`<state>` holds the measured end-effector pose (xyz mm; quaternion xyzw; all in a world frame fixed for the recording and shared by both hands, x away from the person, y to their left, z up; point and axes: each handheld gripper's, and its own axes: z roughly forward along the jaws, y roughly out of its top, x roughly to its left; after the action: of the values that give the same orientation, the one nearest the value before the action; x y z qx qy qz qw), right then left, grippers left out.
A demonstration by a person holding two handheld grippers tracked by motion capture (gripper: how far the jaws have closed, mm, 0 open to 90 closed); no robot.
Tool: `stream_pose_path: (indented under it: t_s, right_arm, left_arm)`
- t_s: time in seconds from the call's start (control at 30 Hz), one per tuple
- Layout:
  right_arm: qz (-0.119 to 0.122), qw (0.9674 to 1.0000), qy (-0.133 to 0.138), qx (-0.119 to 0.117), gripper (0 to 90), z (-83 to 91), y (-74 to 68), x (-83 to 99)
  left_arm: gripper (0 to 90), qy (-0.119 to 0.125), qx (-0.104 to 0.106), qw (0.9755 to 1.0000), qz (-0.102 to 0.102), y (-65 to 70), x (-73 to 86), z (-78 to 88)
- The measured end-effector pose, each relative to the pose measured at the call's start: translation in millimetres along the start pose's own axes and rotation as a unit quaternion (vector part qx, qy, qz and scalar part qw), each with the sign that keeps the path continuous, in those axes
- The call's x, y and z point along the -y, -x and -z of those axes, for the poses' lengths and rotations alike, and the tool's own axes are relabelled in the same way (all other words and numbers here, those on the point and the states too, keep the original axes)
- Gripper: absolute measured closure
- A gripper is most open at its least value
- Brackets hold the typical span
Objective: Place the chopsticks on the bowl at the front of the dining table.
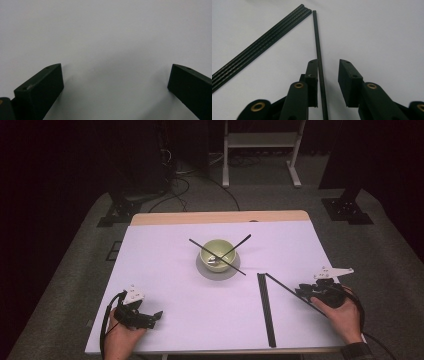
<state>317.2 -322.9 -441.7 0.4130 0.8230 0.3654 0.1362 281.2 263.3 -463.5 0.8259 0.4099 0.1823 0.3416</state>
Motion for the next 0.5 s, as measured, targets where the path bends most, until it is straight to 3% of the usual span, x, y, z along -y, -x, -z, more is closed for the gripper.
stream_pose_path:
  t_s: [0.5]
  right_arm:
    - [0.002,0.9997,-0.018,-0.015,75.8,-12.4,-1.3,-0.5]
  left_arm:
    - [0.0,0.0,0.0,1.0,0.0,0.0,0.0,0.0]
